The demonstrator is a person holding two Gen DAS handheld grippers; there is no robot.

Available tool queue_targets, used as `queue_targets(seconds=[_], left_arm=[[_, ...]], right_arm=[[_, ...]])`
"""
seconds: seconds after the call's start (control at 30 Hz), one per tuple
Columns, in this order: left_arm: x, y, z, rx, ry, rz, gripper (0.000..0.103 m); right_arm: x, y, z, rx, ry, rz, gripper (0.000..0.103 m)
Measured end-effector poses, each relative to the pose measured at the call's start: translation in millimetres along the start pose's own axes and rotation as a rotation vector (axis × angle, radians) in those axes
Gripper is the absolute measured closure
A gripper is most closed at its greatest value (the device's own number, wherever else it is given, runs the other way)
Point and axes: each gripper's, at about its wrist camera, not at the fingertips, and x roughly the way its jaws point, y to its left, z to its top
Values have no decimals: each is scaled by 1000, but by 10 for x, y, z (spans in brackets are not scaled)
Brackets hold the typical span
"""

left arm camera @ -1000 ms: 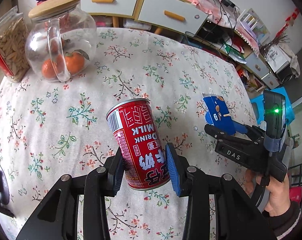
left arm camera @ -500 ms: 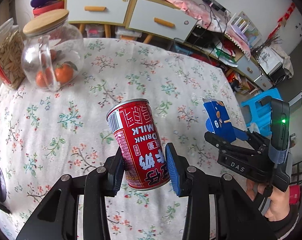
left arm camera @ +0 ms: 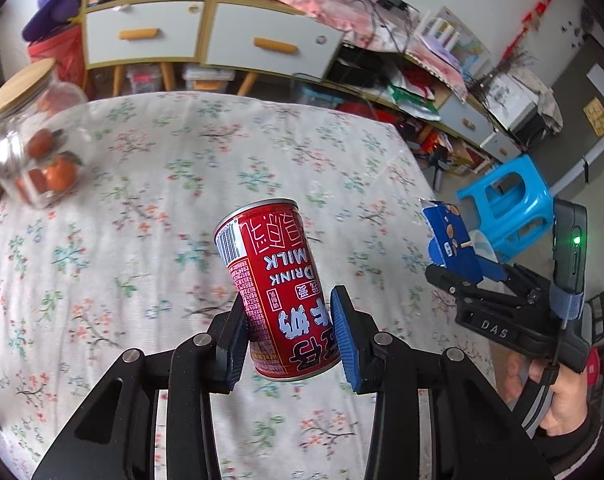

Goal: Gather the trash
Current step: 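Carry the red can and blue box to the white bin and release both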

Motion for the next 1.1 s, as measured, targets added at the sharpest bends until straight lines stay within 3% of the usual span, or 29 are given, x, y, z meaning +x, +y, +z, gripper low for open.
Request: queue_targets(seconds=[0.8, 1.1], left_arm=[[620, -1076, -124, 156, 80, -50, 64], [948, -1910, -104, 251, 116, -139, 64]], right_arm=[[-590, -1904, -697, 259, 8, -130, 30], [-789, -2652, -1064, 427, 22, -145, 30]])
